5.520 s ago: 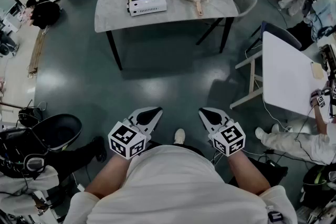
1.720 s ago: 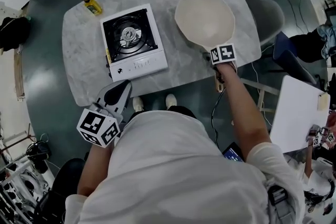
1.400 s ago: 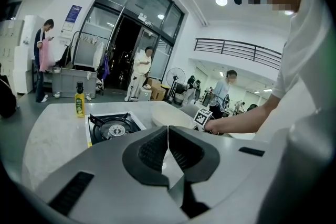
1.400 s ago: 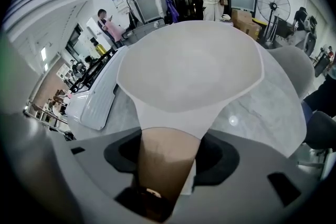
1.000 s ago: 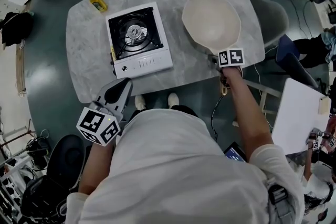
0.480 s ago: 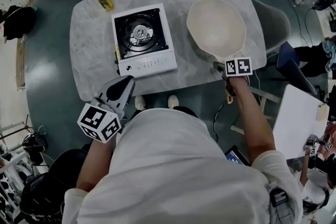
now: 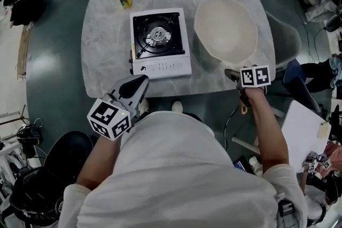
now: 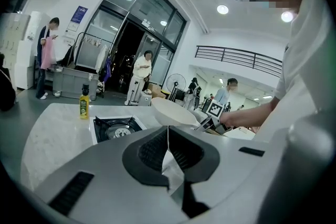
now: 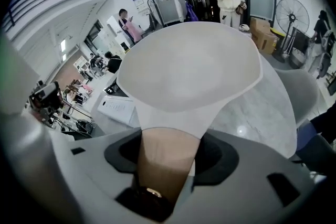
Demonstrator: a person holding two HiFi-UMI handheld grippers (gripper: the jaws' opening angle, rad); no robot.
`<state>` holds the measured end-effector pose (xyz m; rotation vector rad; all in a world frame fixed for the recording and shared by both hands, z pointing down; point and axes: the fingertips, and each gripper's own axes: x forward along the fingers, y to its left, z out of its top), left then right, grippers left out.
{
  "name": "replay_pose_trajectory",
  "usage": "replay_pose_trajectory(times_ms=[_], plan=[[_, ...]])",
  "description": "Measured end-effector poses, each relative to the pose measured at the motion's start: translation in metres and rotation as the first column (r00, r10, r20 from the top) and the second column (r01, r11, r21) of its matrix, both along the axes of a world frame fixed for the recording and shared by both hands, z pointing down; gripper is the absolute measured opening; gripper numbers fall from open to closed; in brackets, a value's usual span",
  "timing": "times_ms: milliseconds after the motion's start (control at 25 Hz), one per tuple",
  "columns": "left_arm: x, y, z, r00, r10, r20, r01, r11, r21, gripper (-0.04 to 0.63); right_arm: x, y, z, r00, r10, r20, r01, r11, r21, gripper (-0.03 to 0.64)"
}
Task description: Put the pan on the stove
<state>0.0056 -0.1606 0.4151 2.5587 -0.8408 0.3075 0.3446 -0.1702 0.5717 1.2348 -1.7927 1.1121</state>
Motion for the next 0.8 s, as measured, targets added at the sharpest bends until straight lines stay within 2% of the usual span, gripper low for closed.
replay_pose_trajectory(times_ms=[360, 800], plan=[[-0.035, -0.002, 0.004, 0.999, -0.030, -0.029, 0.030, 1.000, 0.003, 0.018, -0.072, -0.020, -0.035, 0.990, -0.139, 0.018, 0.138, 0.990, 0.016, 0.256], [-0.078, 0.005, 0.011, 0.996, -0.070, -0.050, 0.070, 0.998, 0.005, 0.018, -0.149, -0.030, -0.047, 0.960, -0.279, 0.004, 0.279, 0.960, 0.004, 0.256]])
